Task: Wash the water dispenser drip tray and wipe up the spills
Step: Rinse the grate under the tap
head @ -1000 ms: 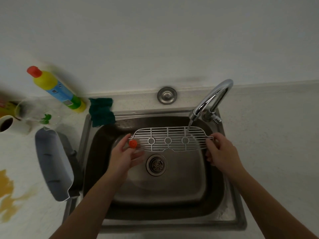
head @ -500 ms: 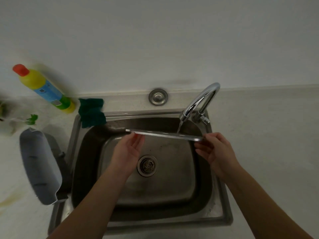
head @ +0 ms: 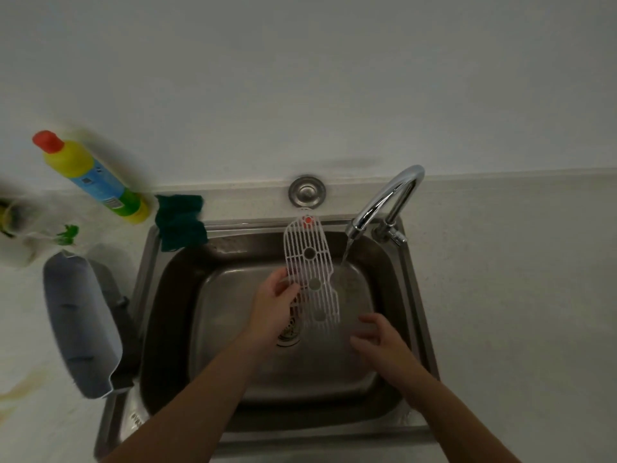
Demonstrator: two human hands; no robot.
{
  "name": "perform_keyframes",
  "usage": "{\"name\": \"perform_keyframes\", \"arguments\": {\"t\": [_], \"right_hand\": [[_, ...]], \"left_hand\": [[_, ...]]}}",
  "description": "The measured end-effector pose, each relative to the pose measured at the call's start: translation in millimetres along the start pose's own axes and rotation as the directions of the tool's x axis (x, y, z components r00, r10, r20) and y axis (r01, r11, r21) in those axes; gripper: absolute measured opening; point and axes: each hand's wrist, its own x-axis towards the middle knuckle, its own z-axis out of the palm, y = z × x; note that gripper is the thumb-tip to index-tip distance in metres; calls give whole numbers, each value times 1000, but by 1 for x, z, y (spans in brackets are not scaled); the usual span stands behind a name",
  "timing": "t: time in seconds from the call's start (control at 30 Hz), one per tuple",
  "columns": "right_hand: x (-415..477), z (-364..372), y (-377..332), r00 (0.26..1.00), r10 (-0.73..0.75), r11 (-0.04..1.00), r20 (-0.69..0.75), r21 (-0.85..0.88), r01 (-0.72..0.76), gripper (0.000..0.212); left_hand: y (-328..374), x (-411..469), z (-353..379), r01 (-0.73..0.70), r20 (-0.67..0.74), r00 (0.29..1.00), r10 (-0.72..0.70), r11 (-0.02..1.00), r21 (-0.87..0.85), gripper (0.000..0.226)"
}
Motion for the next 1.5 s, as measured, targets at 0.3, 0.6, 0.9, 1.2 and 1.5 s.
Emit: {"name": "perform_keyframes", "arguments": {"t": [0.3,0.6,0.9,1.2,1.5], "right_hand": [[44,-12,-103,967,-247,963,-61,-126,238,18],[30,-2,-113,950,-248,943,-192,178,282,15],[20,-12,-89,951,-280,945,-131,-212,249,16],[17,-47,-101,891,-409,881,-198,-338,330,9],[-5,-40,-69,915,-380,922,-133,-130,364,25]], "left_hand": [[-4,6,-24,-235,248,958,144,891,388,49],[-38,-1,-83,-29,-45,998,42,965,262,17],[-11,-7,-97,62,-238,965,-107,980,-191,16],[14,9,-97,-294,-53,949,312,933,209,12],[2,2,-96,-391,-75,899,432,867,308,34]]}}
